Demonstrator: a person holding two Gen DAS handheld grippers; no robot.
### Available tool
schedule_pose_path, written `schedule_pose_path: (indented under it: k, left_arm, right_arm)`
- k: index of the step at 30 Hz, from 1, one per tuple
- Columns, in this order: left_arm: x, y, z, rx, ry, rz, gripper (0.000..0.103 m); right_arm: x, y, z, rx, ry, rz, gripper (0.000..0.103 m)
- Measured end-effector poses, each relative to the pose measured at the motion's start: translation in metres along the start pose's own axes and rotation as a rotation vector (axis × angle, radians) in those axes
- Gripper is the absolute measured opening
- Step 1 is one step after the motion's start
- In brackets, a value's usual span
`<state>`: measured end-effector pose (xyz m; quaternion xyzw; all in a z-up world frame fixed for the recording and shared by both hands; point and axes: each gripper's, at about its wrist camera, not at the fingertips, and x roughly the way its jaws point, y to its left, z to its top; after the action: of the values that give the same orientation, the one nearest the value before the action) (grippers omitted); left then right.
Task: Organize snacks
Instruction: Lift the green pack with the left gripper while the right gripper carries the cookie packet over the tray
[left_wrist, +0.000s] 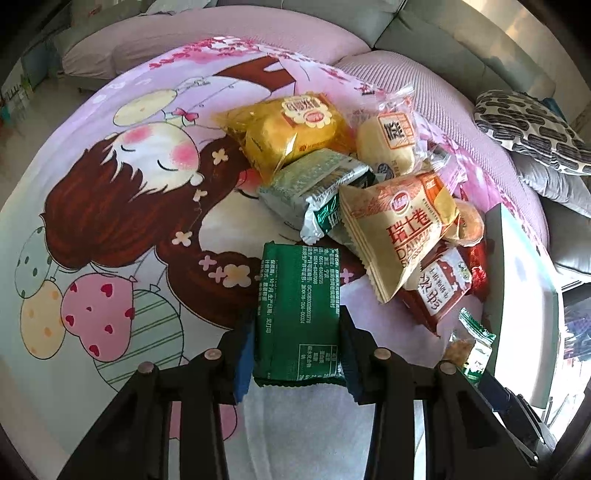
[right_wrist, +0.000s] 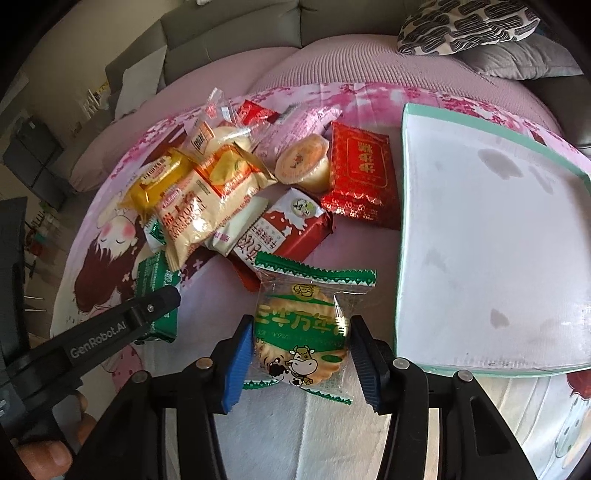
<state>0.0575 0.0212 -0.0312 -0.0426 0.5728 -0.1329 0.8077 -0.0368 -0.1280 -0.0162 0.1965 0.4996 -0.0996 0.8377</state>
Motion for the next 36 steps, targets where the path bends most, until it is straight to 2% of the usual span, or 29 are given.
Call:
schedule_pose_path:
  k: [5,11,19,25,29,36]
  left_arm:
    - [-0.012,0.002,0.001,-0.010,-0.025,-0.012,0.041]
    - [-0.038,0.007,-0.001,-0.029,-0.071,-0.071,0.041]
    - [-0.058,-0.005,-0.003,0.006,-0.125,-0.070,0.041]
    - [-0.057,-0.032,0.002,0.058,-0.131,-0.067,0.041]
    - [-0.059,-0.056,0.006,0.106,-0.116,-0.122,0.042]
    - [-0.056,-0.121,0.003,0.237,-0.087,-0.188,0.042]
  right_arm:
    - [-0.013,-0.003,0.001,0.013,-0.025,0.013,0.054]
    - [-0.029,-0.004,0.003,0.020,-0.056,0.033,0.054]
    - [-0.037,-0.007,0.006,0.036,-0.068,0.051,0.054]
    - [-0.047,-0.022,0.011,0.071,-0.098,0.046,0.054]
    - [-0.059,-0.043,0.017,0.128,-0.129,0.012,0.054]
    - [-0.081,-0.088,0.027,0.240,-0.181,-0.016,0.054]
